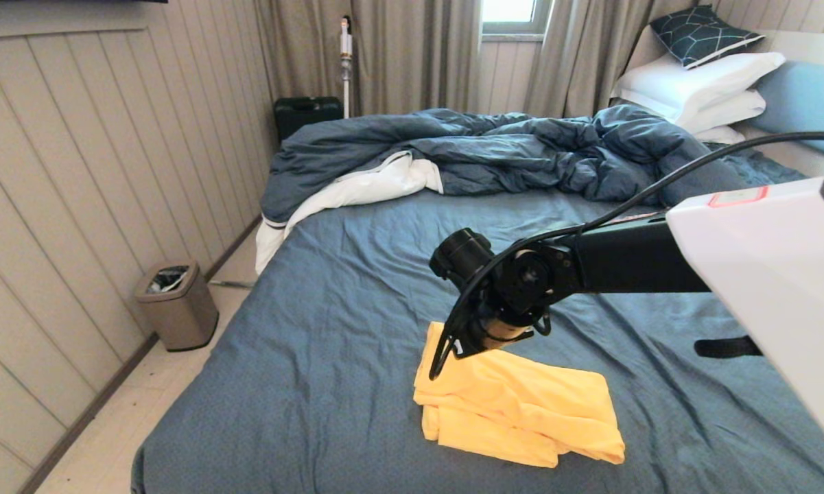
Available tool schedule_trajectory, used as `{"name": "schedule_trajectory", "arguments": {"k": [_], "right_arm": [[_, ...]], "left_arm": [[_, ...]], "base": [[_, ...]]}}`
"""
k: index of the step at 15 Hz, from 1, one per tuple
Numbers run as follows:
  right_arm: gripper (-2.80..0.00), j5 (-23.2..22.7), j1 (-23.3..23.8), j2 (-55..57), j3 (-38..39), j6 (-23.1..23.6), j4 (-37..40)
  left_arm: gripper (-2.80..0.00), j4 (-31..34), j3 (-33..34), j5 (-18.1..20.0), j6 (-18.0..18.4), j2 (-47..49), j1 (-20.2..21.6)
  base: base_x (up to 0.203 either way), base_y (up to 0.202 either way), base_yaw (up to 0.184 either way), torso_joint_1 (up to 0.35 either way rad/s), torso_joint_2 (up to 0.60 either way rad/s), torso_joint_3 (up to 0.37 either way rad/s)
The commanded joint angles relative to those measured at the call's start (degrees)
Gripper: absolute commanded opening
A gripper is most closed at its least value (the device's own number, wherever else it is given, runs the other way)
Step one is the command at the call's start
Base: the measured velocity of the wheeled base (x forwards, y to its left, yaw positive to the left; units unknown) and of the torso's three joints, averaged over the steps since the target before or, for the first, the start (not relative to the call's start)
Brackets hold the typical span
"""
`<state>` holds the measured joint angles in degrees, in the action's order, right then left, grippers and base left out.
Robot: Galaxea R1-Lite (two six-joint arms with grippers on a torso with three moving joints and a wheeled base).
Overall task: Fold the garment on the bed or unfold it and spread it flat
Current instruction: Unford the yellow T-shirt
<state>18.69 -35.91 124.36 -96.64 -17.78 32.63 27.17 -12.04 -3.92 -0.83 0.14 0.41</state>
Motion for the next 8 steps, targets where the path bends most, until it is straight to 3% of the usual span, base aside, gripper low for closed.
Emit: {"name": "schedule_trajectory", "arguments": {"k": [1,8], "right_arm": [[-2.80,0.1,0.5,-0.4,1.8,-0.2,-1.5],[-2.80,-0.1,0.4,1.4,3.8,-0.2,-3.3]], "left_arm": [[-2.80,0.2,0.0,0.0,-0.1,0.1,0.0],[-2.80,-0.4,0.2,-1.2,-2.6,-0.1,0.0]], "base": [[0.000,0.000,0.000,0.000,0.00,0.000],[0.000,0.000,0.000,0.000,0.00,0.000]]}}
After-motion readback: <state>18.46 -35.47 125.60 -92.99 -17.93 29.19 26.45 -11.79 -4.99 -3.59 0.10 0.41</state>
